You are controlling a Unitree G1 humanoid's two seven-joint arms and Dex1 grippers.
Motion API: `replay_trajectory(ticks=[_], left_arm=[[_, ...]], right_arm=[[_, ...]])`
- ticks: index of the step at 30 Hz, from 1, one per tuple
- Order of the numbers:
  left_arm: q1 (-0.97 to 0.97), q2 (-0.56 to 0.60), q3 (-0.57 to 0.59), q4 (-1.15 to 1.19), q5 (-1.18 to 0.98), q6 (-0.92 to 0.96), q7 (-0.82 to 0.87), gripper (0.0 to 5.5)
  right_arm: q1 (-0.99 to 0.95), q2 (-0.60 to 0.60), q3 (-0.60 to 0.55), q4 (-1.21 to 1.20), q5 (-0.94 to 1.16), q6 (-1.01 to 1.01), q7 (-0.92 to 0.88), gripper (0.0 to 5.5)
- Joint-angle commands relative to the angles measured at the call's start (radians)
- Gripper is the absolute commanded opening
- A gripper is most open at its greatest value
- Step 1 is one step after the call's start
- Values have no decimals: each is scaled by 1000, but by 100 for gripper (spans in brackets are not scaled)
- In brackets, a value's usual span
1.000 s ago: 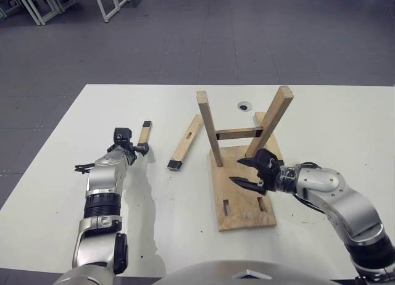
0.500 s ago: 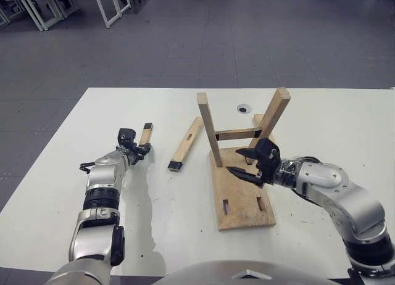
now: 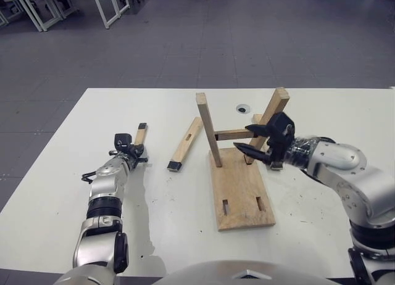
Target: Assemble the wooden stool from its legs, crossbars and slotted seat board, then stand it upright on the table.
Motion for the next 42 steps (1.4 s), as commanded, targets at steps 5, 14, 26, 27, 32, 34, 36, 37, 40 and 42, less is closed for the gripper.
replay_trajectory(ticks=[5,14,26,27,32,34,36,37,40,42], left_arm=[[-252,0,-31,-658,-180,193,-62,129],[-414,18,-162,-788,-202,281,-137,129],[-376,-38,-273,-859,-256,329,-215,129],[-366,-38,-278,-862,-250,330,-212,129],[-350,-60,-226,-865,-235,324,-144,129],[-353,-72,-206,-858,-225,316,-111,129],[-355,-84,-196,-859,-223,317,-90,129],[-352,-91,-194,-872,-234,327,-87,129],[-333,-100,-213,-909,-256,358,-96,129],[-309,-101,-240,-927,-258,371,-104,129]], right_arm=[[-511,341,-463,307,252,293,-299,285],[-845,502,-780,583,492,406,-564,285],[-830,512,-718,682,591,318,-636,285],[-818,510,-713,684,593,308,-640,285],[-752,500,-691,671,605,275,-654,285],[-730,496,-678,664,611,264,-653,285],[-708,492,-666,658,622,254,-657,285],[-697,492,-661,653,627,252,-661,285],[-675,489,-643,649,642,238,-669,285],[-673,489,-633,653,652,227,-675,285]])
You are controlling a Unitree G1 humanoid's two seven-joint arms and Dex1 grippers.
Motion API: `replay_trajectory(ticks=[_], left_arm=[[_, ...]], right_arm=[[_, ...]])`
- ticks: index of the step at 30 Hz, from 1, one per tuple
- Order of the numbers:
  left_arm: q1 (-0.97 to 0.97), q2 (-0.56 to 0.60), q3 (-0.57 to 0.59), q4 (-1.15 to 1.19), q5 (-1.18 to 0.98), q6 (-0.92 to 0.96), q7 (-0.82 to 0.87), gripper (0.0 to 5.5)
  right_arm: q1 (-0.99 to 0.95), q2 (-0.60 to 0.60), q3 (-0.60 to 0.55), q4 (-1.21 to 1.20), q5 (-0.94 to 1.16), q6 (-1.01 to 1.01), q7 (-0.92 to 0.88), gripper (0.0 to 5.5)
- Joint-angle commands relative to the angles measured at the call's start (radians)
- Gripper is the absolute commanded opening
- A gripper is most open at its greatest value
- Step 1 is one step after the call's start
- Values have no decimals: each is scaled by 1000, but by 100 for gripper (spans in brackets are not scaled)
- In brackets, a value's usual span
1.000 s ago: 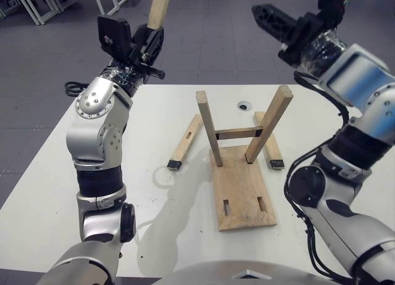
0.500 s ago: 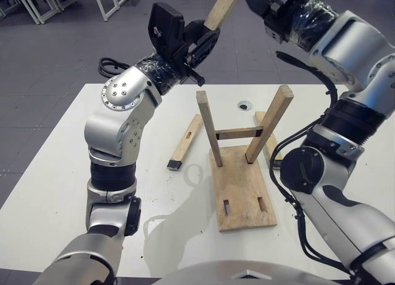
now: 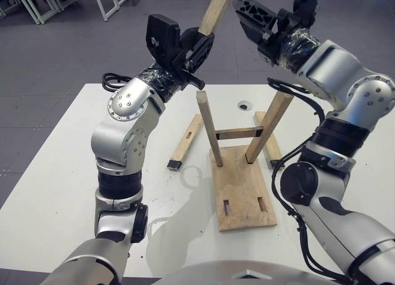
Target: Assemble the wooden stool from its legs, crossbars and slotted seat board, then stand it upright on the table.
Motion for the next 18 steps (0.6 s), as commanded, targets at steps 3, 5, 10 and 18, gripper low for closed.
replay_trajectory(ticks=[3,5,10,18], left_arm=[[83,-5,-71,-35,0,32,-16,129],[100,9,-68,-8,17,17,-21,129],[126,12,-79,-22,4,21,-41,129],[145,17,-103,-38,0,31,-58,129]], right_arm=[[-1,-10,26,-8,67,-20,-25,285],[3,-13,34,-10,90,-23,-35,285],[16,-8,48,-12,136,-34,-68,262],[28,-7,52,9,272,-52,-140,110]])
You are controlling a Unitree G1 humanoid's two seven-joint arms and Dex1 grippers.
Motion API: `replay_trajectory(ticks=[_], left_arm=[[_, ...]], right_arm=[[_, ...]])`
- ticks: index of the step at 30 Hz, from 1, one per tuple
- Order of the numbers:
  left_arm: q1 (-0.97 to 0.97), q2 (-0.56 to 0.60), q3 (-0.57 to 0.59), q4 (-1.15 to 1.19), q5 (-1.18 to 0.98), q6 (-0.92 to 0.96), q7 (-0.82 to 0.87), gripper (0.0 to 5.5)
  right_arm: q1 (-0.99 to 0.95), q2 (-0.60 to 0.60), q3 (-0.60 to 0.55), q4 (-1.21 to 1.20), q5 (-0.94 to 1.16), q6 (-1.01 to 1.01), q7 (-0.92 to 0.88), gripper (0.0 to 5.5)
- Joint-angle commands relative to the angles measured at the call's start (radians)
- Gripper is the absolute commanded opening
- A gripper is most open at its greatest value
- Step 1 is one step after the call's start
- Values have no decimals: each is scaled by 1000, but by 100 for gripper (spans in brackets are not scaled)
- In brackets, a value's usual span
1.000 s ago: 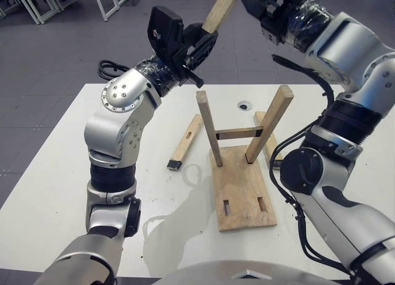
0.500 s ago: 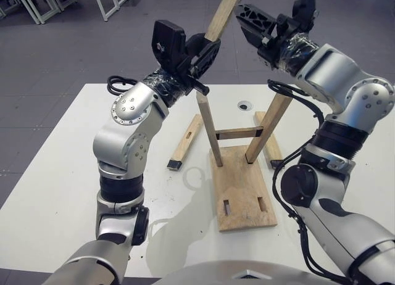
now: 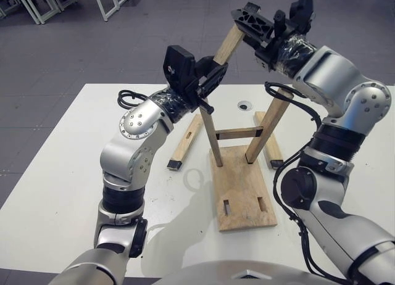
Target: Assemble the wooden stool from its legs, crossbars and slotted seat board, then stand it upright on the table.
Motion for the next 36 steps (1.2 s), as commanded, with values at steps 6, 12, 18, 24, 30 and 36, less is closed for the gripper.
replay_trajectory(ticks=[6,12,18,24,30,36], left_arm=[[35,16,-20,20,-8,50,-18,129],[4,-9,75,-2,-131,133,-8,231],[-64,-23,188,31,-158,154,93,341],[-10,-8,256,194,7,85,290,380],[37,-24,228,265,79,60,305,380],[53,-49,216,292,103,43,302,380]], right_arm=[[2,-38,43,18,137,-29,-42,40],[25,-132,89,0,96,-65,-17,40],[25,-452,28,21,-122,-274,81,40],[499,-532,371,-138,-606,-557,270,40],[626,-376,530,27,-823,-782,355,40],[561,-290,554,116,-900,-853,405,40]])
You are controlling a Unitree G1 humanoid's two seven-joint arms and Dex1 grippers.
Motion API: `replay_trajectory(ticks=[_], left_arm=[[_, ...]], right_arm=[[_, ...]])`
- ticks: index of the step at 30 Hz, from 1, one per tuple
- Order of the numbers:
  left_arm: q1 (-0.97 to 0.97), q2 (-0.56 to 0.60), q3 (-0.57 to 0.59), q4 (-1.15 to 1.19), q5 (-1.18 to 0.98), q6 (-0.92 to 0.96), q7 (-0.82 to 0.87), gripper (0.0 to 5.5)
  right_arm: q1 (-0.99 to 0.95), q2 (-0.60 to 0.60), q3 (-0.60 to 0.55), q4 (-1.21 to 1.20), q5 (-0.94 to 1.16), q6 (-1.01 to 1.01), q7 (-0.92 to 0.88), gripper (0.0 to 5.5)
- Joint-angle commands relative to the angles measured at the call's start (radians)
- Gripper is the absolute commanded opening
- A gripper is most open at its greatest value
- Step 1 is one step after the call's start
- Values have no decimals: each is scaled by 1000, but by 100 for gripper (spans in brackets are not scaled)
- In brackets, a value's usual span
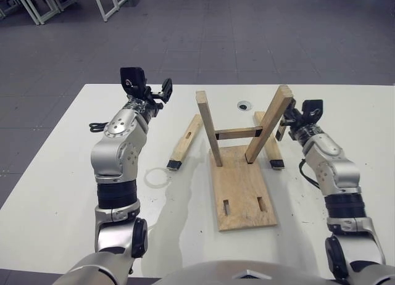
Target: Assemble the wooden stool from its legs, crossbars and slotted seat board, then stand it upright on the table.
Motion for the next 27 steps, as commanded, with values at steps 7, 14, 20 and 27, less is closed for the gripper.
replay_trajectory(ticks=[7,14,20,27], left_arm=[[39,-33,-17,8,29,-12,0,380],[32,-34,-22,10,39,-11,-4,380],[27,-36,-31,12,43,-10,-6,380],[45,-39,-29,-6,41,0,4,380]], right_arm=[[-60,67,-18,79,-80,-60,44,40],[-52,106,-31,220,-118,-135,63,40],[-72,115,-37,341,-161,-218,70,40],[-31,131,-62,261,-156,-203,33,40]])
